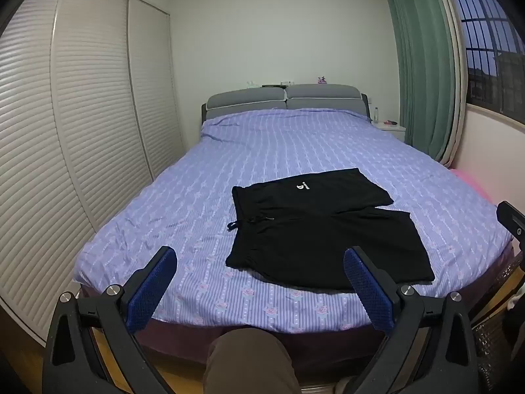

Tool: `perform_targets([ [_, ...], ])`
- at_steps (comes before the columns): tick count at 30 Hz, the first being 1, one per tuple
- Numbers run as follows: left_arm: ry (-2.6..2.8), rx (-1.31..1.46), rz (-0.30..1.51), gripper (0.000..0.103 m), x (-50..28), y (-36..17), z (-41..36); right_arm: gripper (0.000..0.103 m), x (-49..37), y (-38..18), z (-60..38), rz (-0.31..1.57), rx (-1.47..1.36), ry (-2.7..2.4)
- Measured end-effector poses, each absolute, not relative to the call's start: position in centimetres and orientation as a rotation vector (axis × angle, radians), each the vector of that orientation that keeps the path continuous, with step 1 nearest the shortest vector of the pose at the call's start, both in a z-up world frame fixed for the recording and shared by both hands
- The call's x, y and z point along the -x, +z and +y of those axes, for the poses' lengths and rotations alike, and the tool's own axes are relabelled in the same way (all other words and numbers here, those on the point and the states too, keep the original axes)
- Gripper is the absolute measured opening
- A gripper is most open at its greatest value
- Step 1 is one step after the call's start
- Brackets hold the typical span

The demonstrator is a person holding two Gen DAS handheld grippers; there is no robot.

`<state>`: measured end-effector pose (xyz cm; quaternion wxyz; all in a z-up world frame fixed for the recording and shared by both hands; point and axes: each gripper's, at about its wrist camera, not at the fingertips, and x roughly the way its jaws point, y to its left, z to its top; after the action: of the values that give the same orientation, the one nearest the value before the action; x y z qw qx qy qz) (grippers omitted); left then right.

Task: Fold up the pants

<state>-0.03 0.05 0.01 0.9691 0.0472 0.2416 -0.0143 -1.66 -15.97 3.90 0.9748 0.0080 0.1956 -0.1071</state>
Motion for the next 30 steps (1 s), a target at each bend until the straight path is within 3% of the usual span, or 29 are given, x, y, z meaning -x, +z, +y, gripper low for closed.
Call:
perform_targets([
  [30,-0.041,-0.138,0.469,0.103,0.7,0.5,-0.3,0.103,2.2,4.9,-16.2,0.359,-0.027,-0.217],
])
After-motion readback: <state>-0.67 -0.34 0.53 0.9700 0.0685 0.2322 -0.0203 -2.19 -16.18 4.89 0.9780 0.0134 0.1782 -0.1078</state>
